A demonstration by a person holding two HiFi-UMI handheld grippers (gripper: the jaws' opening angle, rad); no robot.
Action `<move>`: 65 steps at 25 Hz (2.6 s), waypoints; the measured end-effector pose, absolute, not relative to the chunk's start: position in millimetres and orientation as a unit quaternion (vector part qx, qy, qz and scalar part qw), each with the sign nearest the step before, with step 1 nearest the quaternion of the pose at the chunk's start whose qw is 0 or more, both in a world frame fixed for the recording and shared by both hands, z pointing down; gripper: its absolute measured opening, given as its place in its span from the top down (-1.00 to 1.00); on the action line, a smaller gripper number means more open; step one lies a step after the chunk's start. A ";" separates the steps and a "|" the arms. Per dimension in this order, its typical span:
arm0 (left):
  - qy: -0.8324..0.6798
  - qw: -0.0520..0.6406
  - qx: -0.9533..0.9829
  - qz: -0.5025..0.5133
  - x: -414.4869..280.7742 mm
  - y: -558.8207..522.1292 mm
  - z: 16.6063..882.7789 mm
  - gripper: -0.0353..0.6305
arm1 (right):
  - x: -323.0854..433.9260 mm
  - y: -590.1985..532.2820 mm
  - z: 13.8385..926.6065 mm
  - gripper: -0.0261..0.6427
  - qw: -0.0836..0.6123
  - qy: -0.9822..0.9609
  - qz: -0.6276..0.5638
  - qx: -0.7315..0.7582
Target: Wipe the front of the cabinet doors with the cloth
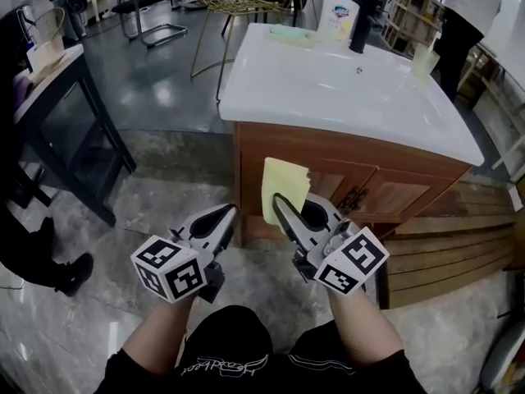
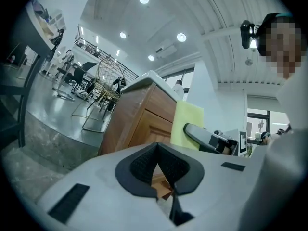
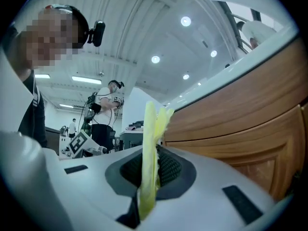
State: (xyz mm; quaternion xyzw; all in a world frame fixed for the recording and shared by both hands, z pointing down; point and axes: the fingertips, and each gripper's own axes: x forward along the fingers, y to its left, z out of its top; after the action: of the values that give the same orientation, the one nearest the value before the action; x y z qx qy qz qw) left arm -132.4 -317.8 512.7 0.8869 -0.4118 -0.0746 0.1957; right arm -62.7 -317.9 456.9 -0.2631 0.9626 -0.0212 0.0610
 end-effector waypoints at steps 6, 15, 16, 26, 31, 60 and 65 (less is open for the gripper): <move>-0.416 0.215 0.880 -0.082 -144.2 -313.8 523.7 0.88 | -91.3 -334.0 473.3 0.80 0.062 0.958 -0.006 -0.281; -0.425 0.228 0.873 -0.075 -150.4 -306.5 539.4 0.88 | -113.1 -360.1 496.5 0.80 0.048 0.945 0.018 -0.324; -0.425 0.227 0.873 -0.074 -150.5 -305.5 539.8 0.88 | -113.6 -364.2 498.9 0.80 0.047 0.942 0.012 -0.333; -0.426 0.250 0.866 -0.079 -149.8 -301.9 549.2 0.88 | -111.0 -378.8 500.1 0.80 0.026 0.921 0.035 -0.388; -0.429 0.250 0.865 -0.080 -149.4 -302.6 545.6 0.88 | -103.6 -385.0 497.7 0.80 0.021 0.909 0.045 -0.414; -0.402 0.245 0.880 -0.053 -100.3 -295.9 553.0 0.88 | 30.4 -394.0 502.2 0.80 0.036 0.848 0.037 -0.527; -0.398 0.248 0.882 -0.052 -85.6 -298.3 557.0 0.88 | 70.3 -394.8 504.7 0.80 0.043 0.826 0.033 -0.560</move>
State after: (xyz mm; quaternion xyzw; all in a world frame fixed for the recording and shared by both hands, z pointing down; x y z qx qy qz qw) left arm -85.6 -298.3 557.0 0.8818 -0.3976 -0.0523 0.2484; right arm 70.3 -394.8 504.7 -0.5604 0.8265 0.0331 0.0425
